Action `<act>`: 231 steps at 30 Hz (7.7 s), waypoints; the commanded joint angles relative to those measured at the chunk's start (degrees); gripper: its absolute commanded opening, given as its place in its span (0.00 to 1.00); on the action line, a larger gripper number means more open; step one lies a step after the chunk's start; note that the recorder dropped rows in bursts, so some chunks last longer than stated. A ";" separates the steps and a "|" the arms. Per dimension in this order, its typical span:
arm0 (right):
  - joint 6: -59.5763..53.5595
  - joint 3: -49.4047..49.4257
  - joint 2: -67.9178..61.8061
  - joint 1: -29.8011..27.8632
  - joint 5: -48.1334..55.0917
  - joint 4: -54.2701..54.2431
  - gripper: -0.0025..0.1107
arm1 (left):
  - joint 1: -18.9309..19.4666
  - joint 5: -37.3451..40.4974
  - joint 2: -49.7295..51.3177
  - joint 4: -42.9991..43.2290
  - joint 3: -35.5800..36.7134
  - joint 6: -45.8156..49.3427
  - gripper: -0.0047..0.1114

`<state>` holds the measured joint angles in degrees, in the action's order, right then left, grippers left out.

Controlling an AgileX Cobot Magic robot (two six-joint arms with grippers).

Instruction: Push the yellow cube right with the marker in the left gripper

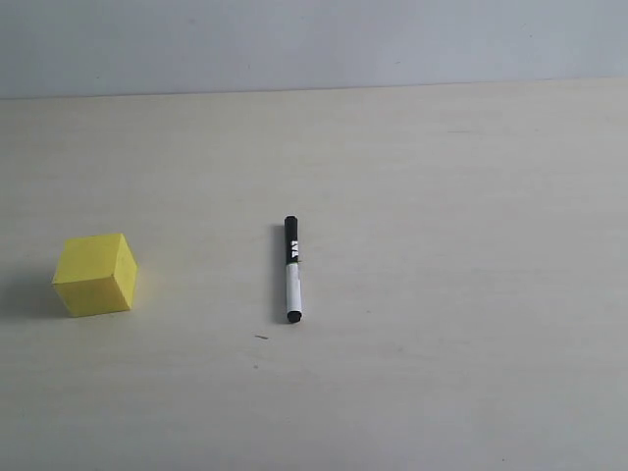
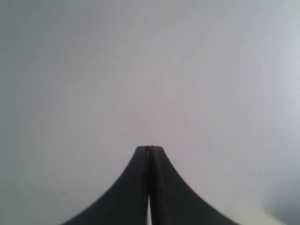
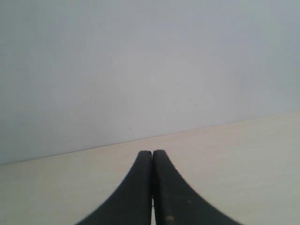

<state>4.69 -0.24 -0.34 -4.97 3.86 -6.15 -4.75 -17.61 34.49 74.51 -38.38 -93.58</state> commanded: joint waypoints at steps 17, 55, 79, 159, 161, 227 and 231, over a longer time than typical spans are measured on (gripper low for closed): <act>-0.15 0.24 0.34 -0.37 -0.04 0.36 0.02 | 0.18 29.60 13.47 25.44 -7.56 37.59 0.04; -0.15 0.24 0.34 -0.37 -0.04 0.36 0.02 | -40.39 72.57 81.93 -75.33 -53.12 65.76 0.69; -0.15 0.24 0.34 -0.37 -0.04 0.36 0.02 | -37.04 78.08 93.65 -76.30 -60.37 60.33 0.70; -0.15 0.24 0.34 -0.37 -0.04 0.36 0.02 | -38.13 85.49 80.17 -78.02 -67.23 94.17 0.04; -0.15 0.24 0.34 -0.37 -0.04 0.36 0.02 | -38.13 87.58 80.17 -76.60 -67.23 95.90 0.04; -0.15 0.24 0.34 -0.37 -0.04 0.36 0.02 | 7.56 72.84 70.92 -66.85 -28.82 169.74 0.04; -0.15 0.24 0.34 -0.37 -0.04 0.36 0.02 | 7.58 72.75 72.66 -68.08 -28.82 171.65 0.04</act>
<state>4.69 -0.24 -0.34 -4.97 3.86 -6.15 2.74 55.37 106.05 7.71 -67.32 76.65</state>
